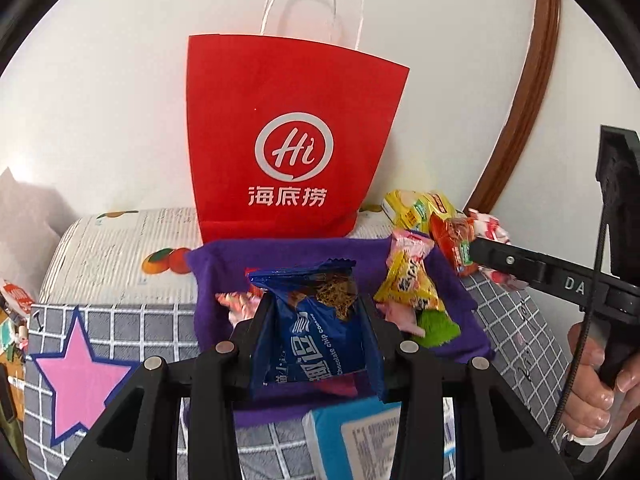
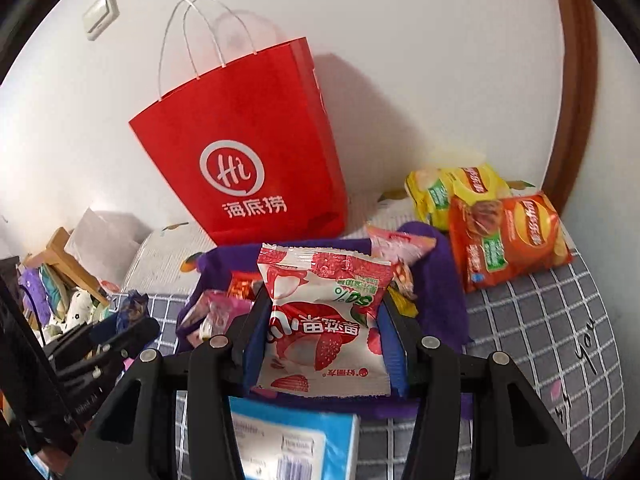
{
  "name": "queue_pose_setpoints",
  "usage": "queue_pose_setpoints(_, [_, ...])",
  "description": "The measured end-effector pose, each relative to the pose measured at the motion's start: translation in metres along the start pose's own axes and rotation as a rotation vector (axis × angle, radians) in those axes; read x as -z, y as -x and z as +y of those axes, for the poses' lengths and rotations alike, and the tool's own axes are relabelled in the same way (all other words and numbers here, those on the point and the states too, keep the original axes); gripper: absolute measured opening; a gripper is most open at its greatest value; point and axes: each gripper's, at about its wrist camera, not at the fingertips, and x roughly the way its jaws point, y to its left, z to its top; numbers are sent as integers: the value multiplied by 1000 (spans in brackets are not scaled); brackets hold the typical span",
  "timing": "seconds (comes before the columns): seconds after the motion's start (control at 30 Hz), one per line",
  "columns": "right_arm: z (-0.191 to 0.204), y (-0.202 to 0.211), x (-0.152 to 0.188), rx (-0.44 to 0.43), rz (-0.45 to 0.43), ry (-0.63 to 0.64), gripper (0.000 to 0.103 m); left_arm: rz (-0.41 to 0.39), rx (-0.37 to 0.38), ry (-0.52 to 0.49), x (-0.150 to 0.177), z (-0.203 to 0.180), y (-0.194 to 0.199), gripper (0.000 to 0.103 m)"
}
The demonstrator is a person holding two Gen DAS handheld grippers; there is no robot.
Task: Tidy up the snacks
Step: 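Carry both bags up over the purple cloth with both grippers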
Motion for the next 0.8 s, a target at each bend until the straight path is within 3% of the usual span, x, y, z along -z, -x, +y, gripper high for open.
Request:
queue_pose_setpoints(0.17, [5,-7,-13,-21,-20,-11,50,-5,18,2,-11,-2,-14,38])
queue_pose_setpoints(0.27, [5,-12,-14,-76,-36,-14,50,3,22,4,-12,0,-23,38])
queue_pose_setpoints(0.4, [5,-26,-15,-46,-14,22,50,29,3,-8,-11,3,-34,38])
queue_pose_setpoints(0.53, [-2,-42,-12,-21,34,31,50,36,-25,-21,-10,7,-36,38])
queue_pose_setpoints(0.67, [-10,-59,-8,-49,115,-3,50,49,-29,-5,-10,14,-41,38])
queue_pose_setpoints(0.8, [-10,-66,-6,-40,132,3,50,64,-32,8,-9,18,-47,38])
